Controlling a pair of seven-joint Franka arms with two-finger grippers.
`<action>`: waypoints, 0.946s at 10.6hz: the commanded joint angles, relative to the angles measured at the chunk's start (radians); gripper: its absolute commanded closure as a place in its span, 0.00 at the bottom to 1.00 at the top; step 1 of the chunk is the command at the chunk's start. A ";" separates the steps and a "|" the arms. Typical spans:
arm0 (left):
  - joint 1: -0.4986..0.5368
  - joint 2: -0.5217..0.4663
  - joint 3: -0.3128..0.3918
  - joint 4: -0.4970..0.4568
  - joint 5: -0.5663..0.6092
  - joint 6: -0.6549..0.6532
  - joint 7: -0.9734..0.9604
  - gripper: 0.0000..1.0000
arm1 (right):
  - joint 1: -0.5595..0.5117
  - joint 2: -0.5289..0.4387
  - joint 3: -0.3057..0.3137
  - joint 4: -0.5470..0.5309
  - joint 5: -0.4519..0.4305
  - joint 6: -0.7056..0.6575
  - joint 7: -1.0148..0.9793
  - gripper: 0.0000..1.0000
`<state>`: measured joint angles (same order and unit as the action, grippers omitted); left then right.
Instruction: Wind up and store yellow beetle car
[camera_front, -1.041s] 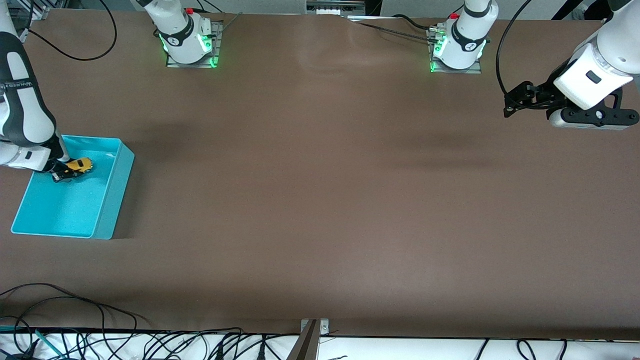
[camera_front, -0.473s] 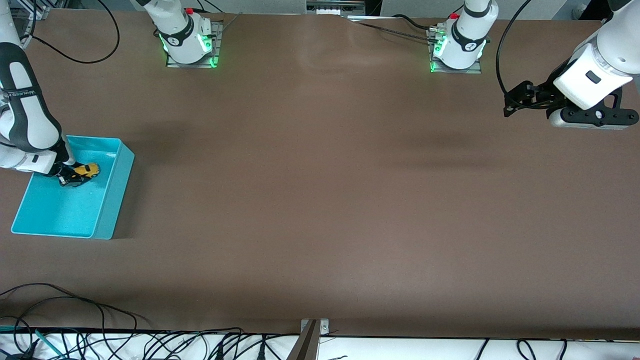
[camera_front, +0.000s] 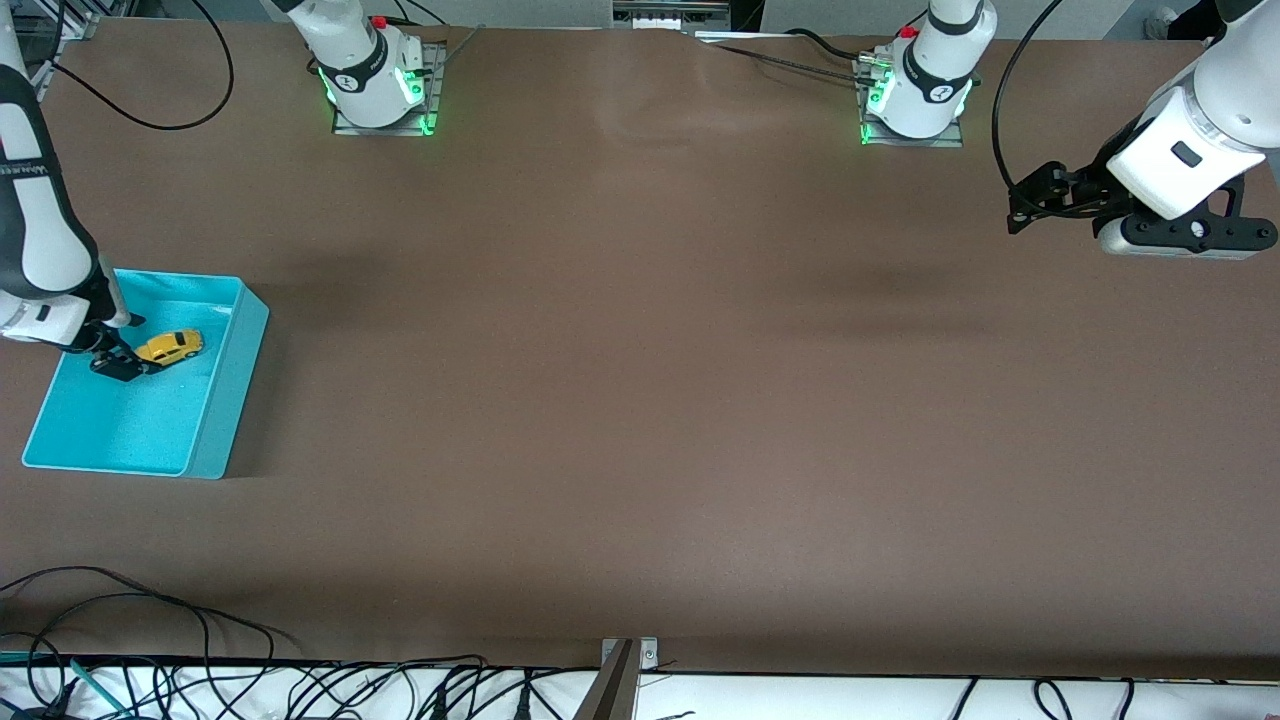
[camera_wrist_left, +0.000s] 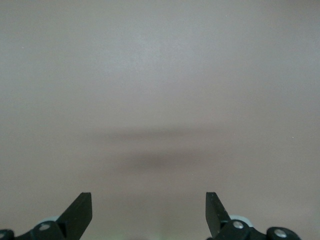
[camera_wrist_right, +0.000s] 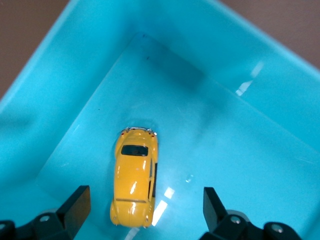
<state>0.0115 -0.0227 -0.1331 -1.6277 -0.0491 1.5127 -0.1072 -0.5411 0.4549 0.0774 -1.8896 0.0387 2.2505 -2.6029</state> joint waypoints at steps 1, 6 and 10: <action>-0.004 0.009 0.000 0.026 0.017 -0.022 -0.008 0.00 | 0.019 -0.128 0.012 -0.052 0.018 -0.054 0.068 0.00; -0.004 0.009 0.000 0.026 0.017 -0.022 -0.008 0.00 | 0.151 -0.375 0.010 -0.095 -0.005 -0.193 0.488 0.00; -0.004 0.009 0.000 0.026 0.017 -0.022 -0.008 0.00 | 0.242 -0.487 0.010 -0.091 -0.025 -0.285 0.952 0.00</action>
<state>0.0116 -0.0227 -0.1331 -1.6276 -0.0491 1.5122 -0.1072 -0.3206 0.0261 0.0933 -1.9486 0.0315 1.9899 -1.8206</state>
